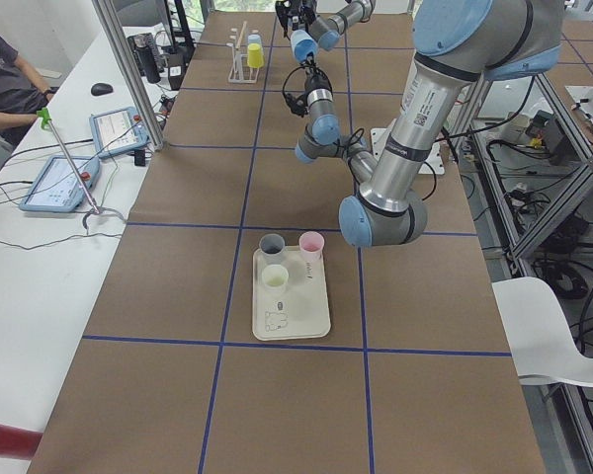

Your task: Transfer IKEA cup to right arm and place on rack

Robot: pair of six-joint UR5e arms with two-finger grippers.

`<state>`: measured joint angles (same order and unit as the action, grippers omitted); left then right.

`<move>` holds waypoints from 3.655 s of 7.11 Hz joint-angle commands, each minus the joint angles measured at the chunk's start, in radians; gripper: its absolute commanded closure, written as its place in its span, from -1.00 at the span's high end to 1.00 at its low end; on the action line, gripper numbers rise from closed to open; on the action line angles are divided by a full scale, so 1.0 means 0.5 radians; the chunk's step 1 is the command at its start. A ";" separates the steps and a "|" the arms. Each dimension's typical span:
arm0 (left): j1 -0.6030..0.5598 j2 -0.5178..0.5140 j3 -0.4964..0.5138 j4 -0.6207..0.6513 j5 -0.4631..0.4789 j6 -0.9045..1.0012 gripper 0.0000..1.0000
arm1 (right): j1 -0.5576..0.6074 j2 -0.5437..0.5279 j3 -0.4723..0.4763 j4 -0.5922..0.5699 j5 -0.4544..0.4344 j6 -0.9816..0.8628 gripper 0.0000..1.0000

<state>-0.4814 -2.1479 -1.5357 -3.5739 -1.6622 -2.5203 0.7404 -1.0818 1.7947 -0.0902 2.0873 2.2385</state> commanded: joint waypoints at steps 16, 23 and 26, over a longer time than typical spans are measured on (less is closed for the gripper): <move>-1.144 0.534 0.120 1.130 -1.135 1.531 0.98 | 0.476 -0.394 -0.239 -0.282 -0.033 -0.823 -0.32; -1.433 0.785 0.129 2.085 -1.179 3.212 0.98 | 1.399 -0.858 -0.236 -1.403 0.541 -2.858 -0.29; -1.430 0.911 -0.063 2.082 -1.179 3.206 0.99 | 1.403 -0.828 -0.315 -1.835 0.330 -3.332 -0.24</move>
<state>-1.1974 -1.7220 -1.5254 -2.5335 -2.2519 -0.9181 1.4444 -1.5041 1.6633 -0.9528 2.2982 0.6264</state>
